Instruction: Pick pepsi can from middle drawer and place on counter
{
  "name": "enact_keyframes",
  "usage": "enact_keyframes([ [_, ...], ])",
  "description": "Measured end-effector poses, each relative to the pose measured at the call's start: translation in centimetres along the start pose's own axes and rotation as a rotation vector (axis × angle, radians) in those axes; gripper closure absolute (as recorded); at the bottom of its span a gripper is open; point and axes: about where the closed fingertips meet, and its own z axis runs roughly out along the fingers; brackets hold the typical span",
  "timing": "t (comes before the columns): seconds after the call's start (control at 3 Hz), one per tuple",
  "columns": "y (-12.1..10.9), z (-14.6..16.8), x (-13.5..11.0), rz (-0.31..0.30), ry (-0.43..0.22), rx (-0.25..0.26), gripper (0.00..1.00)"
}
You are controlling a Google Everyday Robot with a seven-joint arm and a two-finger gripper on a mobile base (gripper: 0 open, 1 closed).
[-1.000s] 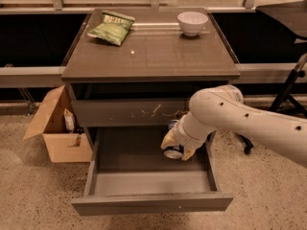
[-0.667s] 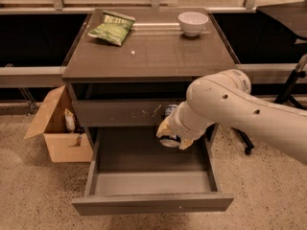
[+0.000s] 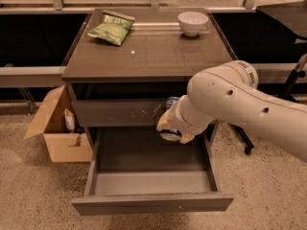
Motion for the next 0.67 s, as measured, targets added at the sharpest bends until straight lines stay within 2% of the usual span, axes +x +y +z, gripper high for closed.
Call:
enact_keyframes([
  [0.33,-0.6,-1.4,0.5,0.007,0.009,0.073,1.00],
  [0.67,-2.9,-6.1,2.2,-0.016,0.060,0.211,1.00],
])
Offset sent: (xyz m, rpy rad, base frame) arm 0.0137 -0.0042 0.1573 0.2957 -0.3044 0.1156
